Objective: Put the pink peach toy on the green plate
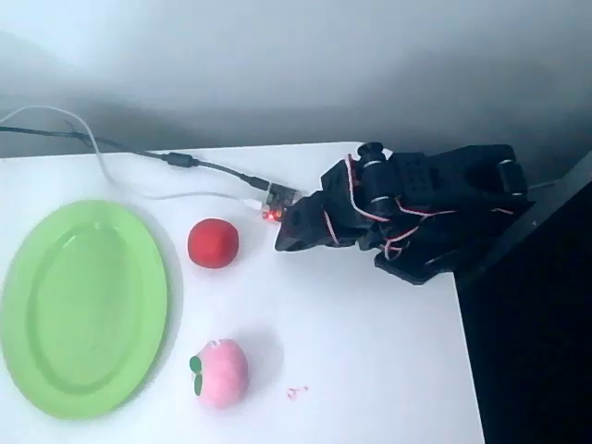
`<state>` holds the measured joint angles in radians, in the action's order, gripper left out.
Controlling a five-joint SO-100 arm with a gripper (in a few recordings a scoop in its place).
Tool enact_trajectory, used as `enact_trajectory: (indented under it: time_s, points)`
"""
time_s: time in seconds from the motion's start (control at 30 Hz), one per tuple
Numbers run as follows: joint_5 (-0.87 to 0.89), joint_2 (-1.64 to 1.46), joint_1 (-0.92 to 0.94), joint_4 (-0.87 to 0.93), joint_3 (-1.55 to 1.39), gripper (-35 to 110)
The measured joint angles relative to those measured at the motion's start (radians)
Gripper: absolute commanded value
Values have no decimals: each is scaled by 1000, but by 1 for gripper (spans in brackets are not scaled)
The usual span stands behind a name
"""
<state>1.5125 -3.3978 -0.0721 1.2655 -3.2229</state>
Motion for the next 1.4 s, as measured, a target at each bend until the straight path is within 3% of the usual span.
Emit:
enact_trajectory:
  time_s: [0.27,1.0,1.17,1.4]
  points:
    - [-6,0,69,0,0,0]
    - [15,5,44,-51,66,0]
    - [15,236,-34,-201,339,42]
    - [86,617,-264,-319,738,50]
